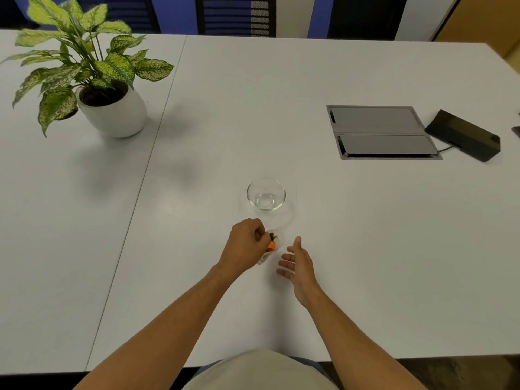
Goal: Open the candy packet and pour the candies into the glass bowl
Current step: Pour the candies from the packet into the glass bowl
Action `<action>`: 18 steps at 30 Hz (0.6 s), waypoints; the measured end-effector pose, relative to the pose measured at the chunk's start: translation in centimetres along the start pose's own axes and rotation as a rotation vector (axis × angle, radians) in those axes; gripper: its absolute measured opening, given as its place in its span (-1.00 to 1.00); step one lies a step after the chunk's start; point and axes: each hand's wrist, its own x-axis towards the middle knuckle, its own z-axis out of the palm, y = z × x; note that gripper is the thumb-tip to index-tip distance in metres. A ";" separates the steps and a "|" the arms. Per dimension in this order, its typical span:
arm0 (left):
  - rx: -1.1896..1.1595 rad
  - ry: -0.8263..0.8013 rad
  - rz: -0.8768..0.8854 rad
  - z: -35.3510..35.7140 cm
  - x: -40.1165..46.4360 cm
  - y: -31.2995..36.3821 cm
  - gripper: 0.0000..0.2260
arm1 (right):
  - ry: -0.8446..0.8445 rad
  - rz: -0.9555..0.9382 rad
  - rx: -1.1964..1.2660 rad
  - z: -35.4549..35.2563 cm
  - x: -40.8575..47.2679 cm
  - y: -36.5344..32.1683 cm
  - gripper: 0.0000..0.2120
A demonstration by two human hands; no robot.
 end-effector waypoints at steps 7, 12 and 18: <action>-0.501 -0.069 -0.214 -0.4 2.4 1.6 -0.87 | -0.281 0.159 0.431 0.1 1.2 -1.2 -0.45; -0.751 -0.130 -0.260 -0.9 3.7 1.4 -0.82 | -0.340 0.134 0.505 0.3 2.1 -2.3 -0.65; -0.827 -0.113 -0.339 -1.0 5.8 0.5 -0.88 | -0.333 0.042 0.462 -0.5 3.6 -4.4 -0.69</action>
